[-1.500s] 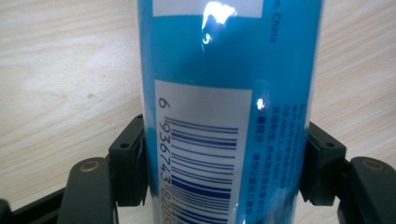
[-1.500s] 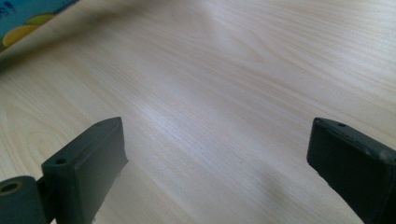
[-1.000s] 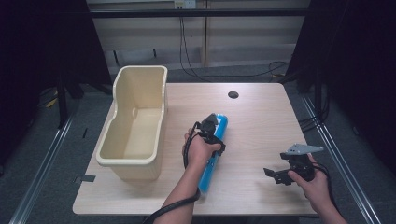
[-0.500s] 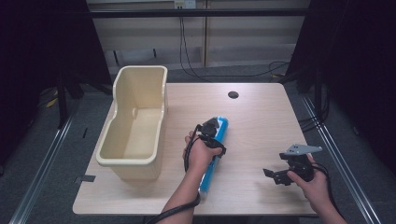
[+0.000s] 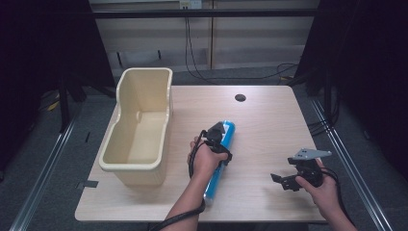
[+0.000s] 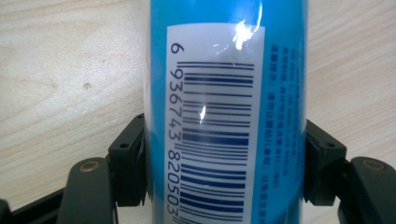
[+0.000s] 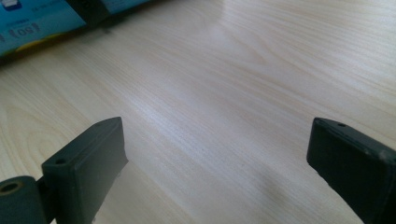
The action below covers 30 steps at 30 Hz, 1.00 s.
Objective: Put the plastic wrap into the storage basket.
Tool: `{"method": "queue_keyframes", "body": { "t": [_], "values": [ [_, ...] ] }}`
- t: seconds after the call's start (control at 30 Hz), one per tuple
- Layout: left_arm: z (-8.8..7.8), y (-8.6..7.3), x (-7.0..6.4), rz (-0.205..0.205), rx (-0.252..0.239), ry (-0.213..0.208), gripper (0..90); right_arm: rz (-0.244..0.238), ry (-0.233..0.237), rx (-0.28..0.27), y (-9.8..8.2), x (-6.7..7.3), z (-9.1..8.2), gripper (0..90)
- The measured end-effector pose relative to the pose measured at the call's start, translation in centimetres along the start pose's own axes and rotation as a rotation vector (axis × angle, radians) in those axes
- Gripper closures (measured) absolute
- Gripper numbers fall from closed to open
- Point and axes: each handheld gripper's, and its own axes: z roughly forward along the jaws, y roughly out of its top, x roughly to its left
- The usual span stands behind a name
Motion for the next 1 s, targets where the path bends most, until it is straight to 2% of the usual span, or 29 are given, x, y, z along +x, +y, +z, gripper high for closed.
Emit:
{"method": "queue_keyframes", "body": {
  "t": [0.03,0.1,0.23,0.27,0.4,0.43,0.47,0.53,0.57,0.73,0.97,1.0],
  "values": [
    [-0.3,0.0,0.0,-0.010,0.018,-0.004,32.1,0.002,0.000,0.000,0.0,0.0,0.0,4.5],
    [-0.8,0.2,0.1,-0.016,0.020,-0.010,32.1,0.003,-0.002,-0.001,0.0,0.0,-0.1,4.5],
    [-1.8,0.3,0.2,-0.023,0.011,-0.020,32.1,0.006,-0.002,-0.006,0.0,-0.1,-0.1,4.5],
    [-2.6,0.5,0.3,-0.010,0.006,-0.020,32.1,0.006,-0.004,-0.007,0.0,-0.1,-0.2,4.5],
    [-3.7,0.6,0.3,-0.033,-0.010,-0.045,32.2,0.010,-0.005,-0.012,0.0,-0.1,-0.2,4.5],
    [-3.7,0.6,0.3,-0.033,-0.010,-0.045,32.2,0.010,-0.005,-0.012,0.0,-0.1,-0.2,4.5],
    [-4.5,0.8,0.5,-0.016,-0.005,-0.030,32.1,0.007,-0.005,-0.014,0.0,-0.1,-0.2,4.5],
    [-4.8,0.8,0.5,-0.018,-0.004,-0.028,32.1,0.001,-0.001,-0.012,0.0,-0.1,-0.2,4.5],
    [-5.3,0.9,0.5,-0.032,-0.010,-0.036,32.1,0.000,-0.002,-0.013,0.0,-0.1,-0.2,4.5],
    [-6.8,1.1,0.8,-0.027,0.004,-0.041,32.1,0.018,-0.007,-0.012,0.0,-0.1,-0.3,4.5],
    [-8.6,1.3,1.0,-0.043,0.007,-0.046,32.1,0.014,-0.006,-0.018,0.0,-0.1,-0.3,4.5],
    [-9.1,1.4,1.0,-0.034,0.009,-0.048,32.2,0.010,-0.006,-0.020,0.0,-0.2,-0.3,4.5]
  ]
}}
